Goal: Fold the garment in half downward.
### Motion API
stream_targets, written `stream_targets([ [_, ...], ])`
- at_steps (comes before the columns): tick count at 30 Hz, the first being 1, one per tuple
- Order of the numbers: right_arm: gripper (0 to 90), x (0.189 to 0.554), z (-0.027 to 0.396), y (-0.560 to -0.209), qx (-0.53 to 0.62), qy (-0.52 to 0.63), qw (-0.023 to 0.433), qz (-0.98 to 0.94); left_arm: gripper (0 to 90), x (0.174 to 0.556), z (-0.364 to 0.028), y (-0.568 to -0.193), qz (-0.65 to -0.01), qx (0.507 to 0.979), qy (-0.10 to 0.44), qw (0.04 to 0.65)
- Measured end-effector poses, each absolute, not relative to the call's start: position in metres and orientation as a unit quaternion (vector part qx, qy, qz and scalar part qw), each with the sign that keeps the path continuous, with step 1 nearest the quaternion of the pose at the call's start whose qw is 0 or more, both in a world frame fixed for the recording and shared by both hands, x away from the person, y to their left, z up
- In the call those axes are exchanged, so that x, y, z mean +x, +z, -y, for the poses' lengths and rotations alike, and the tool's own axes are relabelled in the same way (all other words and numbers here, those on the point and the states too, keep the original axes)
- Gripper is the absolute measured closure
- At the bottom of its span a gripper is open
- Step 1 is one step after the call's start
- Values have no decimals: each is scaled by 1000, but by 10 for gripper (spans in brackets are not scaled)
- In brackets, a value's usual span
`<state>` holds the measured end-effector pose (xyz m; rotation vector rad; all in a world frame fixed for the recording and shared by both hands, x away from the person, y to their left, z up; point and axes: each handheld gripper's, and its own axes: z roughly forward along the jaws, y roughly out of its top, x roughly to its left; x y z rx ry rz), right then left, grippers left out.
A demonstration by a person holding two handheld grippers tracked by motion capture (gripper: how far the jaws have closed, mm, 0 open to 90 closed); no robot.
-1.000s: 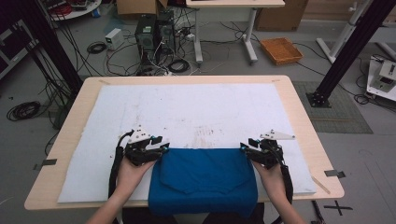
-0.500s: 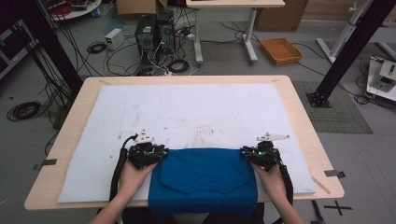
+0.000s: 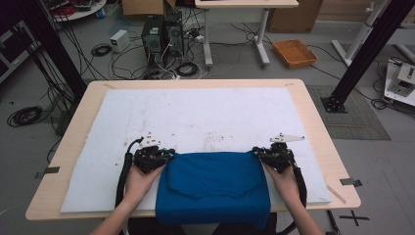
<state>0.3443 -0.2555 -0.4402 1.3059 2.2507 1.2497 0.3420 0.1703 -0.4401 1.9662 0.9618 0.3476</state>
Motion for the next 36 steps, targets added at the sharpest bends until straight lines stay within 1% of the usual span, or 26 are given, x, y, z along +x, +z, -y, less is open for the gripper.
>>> stream_targets([
  [3,856,358,255,-435,449,432,134,-770,865,356,-170,-434,-380,801,161,434],
  [9,856,387,252,-426,449,427,147,-771,865,383,-169,-424,-390,791,169,440],
  [17,857,415,249,-423,458,421,158,-767,864,412,-168,-422,-403,791,185,421],
  [18,857,421,247,-422,461,417,161,-767,864,419,-166,-422,-402,791,193,419],
  [24,857,432,244,-425,464,411,166,-767,864,431,-164,-425,-405,793,198,409],
  [32,854,433,242,-425,463,402,175,-770,861,432,-161,-423,-401,797,205,403],
  [34,821,432,241,-425,460,403,179,-771,847,431,-161,-422,-403,796,207,401],
  [35,768,432,241,-424,460,399,183,-772,835,431,-161,-422,-406,795,210,399],
  [36,738,431,241,-423,462,396,190,-771,815,430,-161,-421,-409,793,215,398],
])
